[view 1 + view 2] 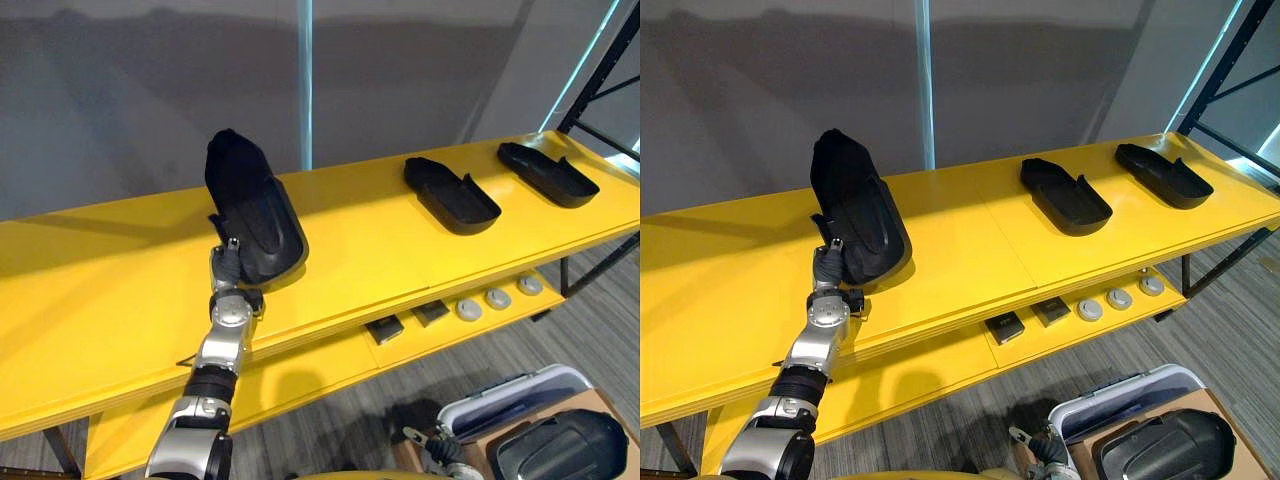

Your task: Walk over and take plastic housings, then place them on the shelf

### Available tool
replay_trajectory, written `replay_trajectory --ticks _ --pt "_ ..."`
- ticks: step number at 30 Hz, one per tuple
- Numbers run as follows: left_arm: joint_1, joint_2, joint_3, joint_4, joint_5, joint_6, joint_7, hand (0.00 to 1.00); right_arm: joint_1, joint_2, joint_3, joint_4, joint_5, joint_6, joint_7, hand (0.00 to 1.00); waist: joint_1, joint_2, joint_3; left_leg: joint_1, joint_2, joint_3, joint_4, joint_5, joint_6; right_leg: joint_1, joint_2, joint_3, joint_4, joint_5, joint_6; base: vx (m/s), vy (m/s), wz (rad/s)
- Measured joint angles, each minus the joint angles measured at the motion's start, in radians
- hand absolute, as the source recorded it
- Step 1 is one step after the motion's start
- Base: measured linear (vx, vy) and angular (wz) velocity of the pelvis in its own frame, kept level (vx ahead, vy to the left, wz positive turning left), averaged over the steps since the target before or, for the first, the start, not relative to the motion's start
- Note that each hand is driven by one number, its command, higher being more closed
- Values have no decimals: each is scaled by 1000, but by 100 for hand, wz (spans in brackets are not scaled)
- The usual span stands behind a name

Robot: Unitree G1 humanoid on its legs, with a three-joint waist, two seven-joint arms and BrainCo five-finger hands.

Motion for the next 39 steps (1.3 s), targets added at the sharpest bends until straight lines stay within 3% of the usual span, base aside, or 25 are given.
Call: replay_trajectory --ticks 7,21,30,39 --pt "-21 0 23 25 47 23 3 0 -17 -1 0 2 0 -3 0 0 -1 2 30 2 -1 0 -1 0 0 1 0 2 -1 1 -1 0 0 0" --pt "-22 -2 29 27 13 3 18 0 -25 -8 0 2 0 -4 -2 0 -1 12 52 33 -2 -4 -27 2 1 36 0 0 -33 12 -3 0 0 0" --pt "-15 -67 19 -25 -185 -42 55 0 -25 -8 -1 -1 -1 1 -8 0 0 14 54 37 -3 -16 -27 6 2 47 -2 -12 -37 12 -3 9 13 4" --pt "70 -134 -81 -158 -251 -81 32 0 -25 -8 -1 -21 -3 14 -26 0 0 19 66 42 -1 -20 -29 6 2 53 -2 -18 -36 11 -2 -4 3 1"
